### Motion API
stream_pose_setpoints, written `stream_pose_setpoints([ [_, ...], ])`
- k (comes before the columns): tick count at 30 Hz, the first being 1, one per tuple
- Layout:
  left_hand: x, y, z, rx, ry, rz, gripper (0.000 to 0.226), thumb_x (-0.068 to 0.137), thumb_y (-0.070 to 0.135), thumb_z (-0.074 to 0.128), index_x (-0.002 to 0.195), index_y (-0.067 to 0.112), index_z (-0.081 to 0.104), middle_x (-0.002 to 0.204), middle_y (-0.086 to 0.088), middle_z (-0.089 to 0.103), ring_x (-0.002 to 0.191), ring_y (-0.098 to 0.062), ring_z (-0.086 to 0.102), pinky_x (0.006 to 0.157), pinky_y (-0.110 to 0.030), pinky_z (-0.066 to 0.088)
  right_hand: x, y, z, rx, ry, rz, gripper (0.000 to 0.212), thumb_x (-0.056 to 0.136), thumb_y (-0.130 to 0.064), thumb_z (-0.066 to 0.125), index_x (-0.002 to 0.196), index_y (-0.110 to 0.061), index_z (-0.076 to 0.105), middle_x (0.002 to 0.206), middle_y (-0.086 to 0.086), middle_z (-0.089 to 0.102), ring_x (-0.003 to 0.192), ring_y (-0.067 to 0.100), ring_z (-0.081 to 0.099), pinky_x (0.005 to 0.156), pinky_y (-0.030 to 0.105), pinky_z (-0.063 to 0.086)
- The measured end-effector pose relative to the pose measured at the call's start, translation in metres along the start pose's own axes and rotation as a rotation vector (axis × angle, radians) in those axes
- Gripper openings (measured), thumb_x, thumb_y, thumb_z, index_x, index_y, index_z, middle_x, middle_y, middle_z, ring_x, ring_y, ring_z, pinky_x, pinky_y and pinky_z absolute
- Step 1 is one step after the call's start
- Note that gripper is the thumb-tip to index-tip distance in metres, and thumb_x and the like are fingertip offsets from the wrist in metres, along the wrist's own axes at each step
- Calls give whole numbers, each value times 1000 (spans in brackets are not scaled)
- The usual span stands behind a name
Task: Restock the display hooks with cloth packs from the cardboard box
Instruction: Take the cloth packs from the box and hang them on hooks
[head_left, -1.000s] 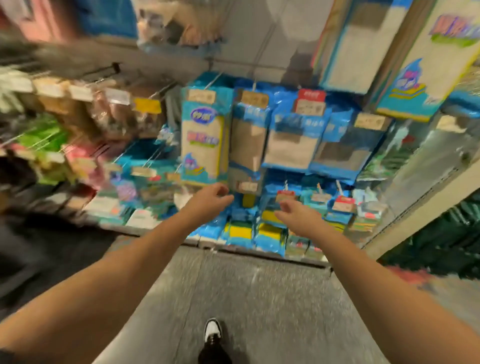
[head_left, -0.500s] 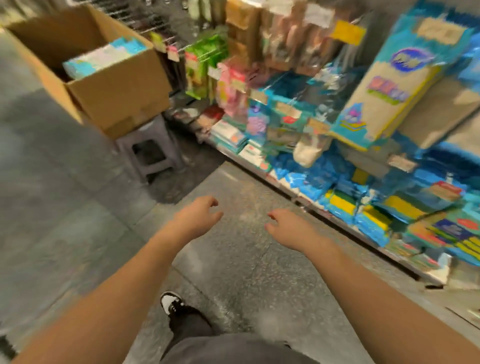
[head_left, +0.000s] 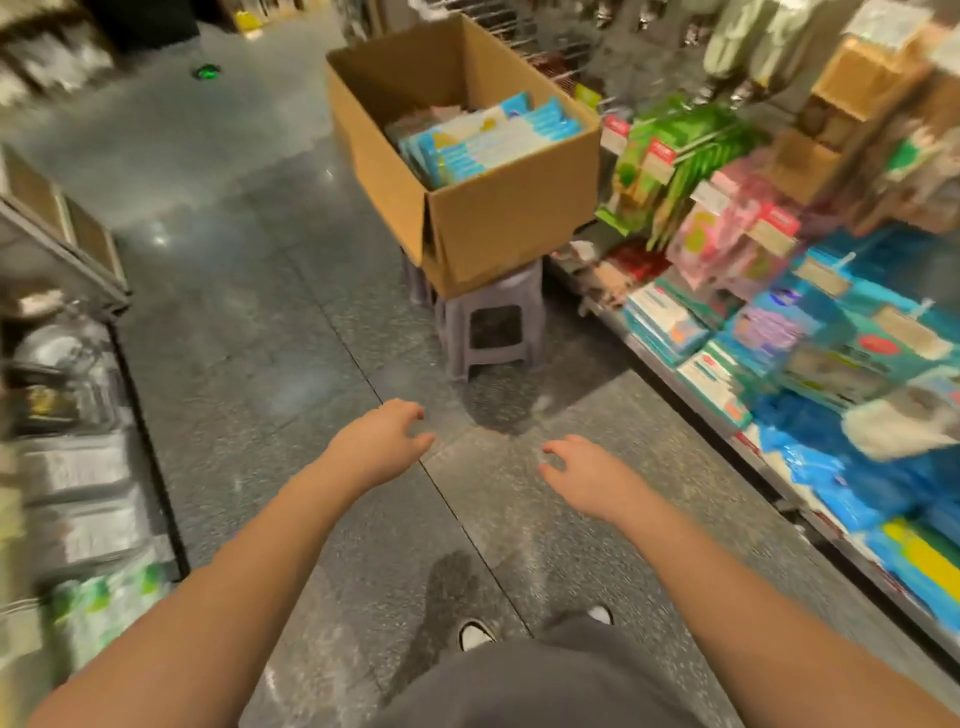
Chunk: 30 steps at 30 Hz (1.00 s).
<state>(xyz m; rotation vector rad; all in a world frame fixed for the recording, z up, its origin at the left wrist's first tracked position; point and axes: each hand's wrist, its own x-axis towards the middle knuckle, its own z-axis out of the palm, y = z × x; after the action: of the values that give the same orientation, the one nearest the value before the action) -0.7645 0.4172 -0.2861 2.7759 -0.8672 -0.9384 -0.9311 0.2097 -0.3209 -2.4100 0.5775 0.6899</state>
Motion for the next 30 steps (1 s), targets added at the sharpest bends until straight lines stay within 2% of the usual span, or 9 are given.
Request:
stream_pose_setpoints([
  [6, 79, -42, -68, -50, 36, 4, 46, 103, 43, 49, 142, 19, 50, 148, -1, 48, 130, -21, 52, 102, -35, 43, 100, -42, -53, 47, 88, -21, 47, 102, -39, 45, 144, -19, 47, 148, 0, 44, 131, 20, 46, 106, 33, 37],
  [12, 207, -62, -157, -25, 61, 72, 46, 104, 38, 48, 142, 14, 50, 147, -7, 50, 131, -23, 51, 106, -35, 41, 231, -70, -123, 80, 136, -35, 47, 102, -42, 46, 144, -22, 47, 148, -5, 44, 133, 15, 45, 106, 33, 41],
  [18, 326, -76, -262, -36, 94, 52, 43, 104, 40, 48, 140, 17, 54, 145, -1, 53, 127, -22, 54, 100, -33, 42, 346, -104, -224, 56, 148, -54, 45, 101, -40, 47, 142, -20, 50, 143, 0, 49, 130, 18, 47, 107, 34, 38],
  [25, 440, -78, -348, -146, 135, 29, 35, 100, 42, 51, 127, 21, 61, 122, -2, 65, 105, -23, 62, 81, -31, 45, 437, -130, -315, 148, 184, -36, 44, 102, -38, 46, 142, -19, 48, 146, -2, 45, 134, 15, 44, 107, 30, 35],
  [30, 534, -68, -393, -179, 118, 102, 33, 102, 36, 51, 127, 18, 62, 123, 0, 65, 108, -20, 61, 84, -32, 49, 506, -155, -347, 187, 266, 17, 42, 101, -33, 49, 140, -16, 52, 141, 3, 50, 129, 19, 49, 105, 30, 35],
])
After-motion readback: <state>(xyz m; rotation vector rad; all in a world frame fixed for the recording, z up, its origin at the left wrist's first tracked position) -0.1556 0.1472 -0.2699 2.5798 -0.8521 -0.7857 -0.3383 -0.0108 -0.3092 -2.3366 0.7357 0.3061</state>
